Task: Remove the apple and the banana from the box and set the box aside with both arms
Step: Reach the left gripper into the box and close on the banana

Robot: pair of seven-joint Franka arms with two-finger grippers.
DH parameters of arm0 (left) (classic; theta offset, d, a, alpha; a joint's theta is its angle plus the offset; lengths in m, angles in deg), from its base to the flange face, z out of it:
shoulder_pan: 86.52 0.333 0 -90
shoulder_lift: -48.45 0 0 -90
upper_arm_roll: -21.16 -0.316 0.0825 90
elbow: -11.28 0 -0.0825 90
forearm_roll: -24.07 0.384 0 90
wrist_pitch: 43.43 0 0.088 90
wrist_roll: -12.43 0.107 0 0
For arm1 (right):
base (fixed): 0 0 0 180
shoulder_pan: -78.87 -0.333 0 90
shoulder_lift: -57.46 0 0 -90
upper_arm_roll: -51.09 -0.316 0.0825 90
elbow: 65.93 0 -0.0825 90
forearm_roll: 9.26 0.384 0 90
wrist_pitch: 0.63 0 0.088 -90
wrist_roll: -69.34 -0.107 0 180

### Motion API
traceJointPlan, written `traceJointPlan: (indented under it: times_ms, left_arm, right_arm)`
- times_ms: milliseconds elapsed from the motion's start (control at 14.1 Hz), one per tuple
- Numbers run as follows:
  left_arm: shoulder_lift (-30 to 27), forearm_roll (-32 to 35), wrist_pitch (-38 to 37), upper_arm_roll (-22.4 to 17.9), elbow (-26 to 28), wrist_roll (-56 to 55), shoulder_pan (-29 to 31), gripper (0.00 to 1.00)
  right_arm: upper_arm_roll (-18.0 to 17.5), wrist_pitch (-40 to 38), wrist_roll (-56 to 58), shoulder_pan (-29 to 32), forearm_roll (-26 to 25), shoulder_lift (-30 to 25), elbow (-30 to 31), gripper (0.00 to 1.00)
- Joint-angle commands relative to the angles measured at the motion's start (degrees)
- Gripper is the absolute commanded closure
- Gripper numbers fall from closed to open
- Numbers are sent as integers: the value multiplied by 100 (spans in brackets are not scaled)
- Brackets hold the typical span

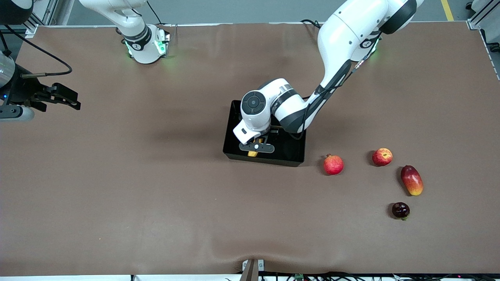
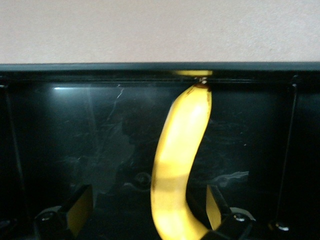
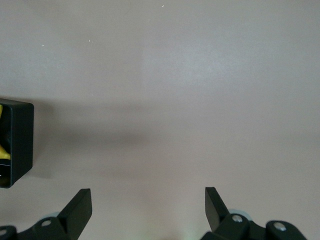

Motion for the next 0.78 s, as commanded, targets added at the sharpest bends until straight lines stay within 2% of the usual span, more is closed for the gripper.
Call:
traceJointPlan:
  times_ms: [0,498,569,711]
  left_arm:
    - [143,75,60,-40,-141,-10,-56,0]
    - [477,75,631,-49,-142,-308,-267,3]
    - [503,75,640,-41,-150,-335,-267,9]
    - [521,84,658,-93,-150,-309,-267,31]
  right_arm:
    - [18,0,-19,-25,47,21,-51,0]
    - [18,8,-19,-33,47,30,-51,0]
    - [18,0,-28,-25,47,30,-51,0]
    - [18,8,-20,-25,47,30,-51,0]
